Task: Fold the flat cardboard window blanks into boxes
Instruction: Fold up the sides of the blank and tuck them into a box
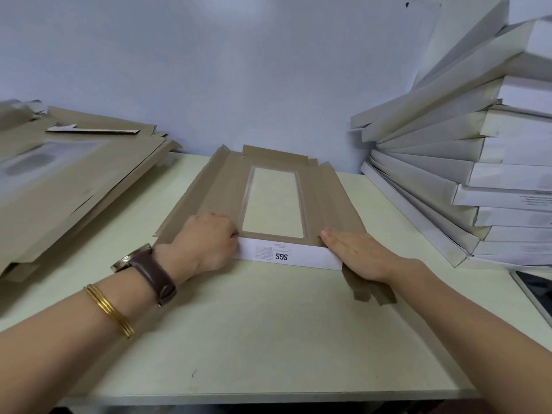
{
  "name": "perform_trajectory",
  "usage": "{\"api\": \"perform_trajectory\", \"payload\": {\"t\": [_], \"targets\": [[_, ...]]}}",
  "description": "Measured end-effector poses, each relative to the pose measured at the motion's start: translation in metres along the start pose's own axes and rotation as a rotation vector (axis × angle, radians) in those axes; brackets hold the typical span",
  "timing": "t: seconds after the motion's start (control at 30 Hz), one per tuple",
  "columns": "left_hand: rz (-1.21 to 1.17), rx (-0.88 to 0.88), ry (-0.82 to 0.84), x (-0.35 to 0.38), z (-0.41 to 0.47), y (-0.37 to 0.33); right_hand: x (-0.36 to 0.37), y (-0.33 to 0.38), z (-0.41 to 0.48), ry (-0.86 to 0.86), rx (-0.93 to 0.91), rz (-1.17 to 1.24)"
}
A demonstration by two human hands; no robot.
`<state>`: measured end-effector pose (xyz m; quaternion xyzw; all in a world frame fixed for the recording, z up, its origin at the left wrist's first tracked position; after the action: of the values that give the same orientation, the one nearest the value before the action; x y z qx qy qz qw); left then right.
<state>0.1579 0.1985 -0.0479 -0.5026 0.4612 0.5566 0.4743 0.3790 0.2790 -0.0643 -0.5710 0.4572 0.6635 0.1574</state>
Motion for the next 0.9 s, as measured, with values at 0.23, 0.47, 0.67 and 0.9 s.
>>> {"api": "perform_trajectory", "payload": {"t": [0.23,0.47,0.67,0.9], "targets": [[0.154,0.026,0.150,0.001,0.005,-0.053,0.006,0.048,-0.023,-0.020,-0.024,-0.120],[0.126,-0.097,0.362,0.018,0.019,-0.054,0.007,0.077,-0.030,-0.022,-0.084,-0.149],[0.196,-0.156,0.473,0.038,0.015,-0.037,0.014,0.092,-0.027,0.027,-0.153,-0.080],[0.109,-0.163,0.499,0.037,0.019,-0.014,0.006,0.078,-0.010,0.043,-0.130,0.113]]}}
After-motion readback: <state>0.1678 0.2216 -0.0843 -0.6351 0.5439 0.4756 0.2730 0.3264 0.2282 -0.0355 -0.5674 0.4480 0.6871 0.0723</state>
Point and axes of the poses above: each hand's wrist, its own z-axis towards the middle knuckle, its own x-axis out of the palm, y = z × x, the point moved 10 cm from there along z, towards the middle knuckle, and after that the axes turned 9 degrees about z, right-handed, at the moved point
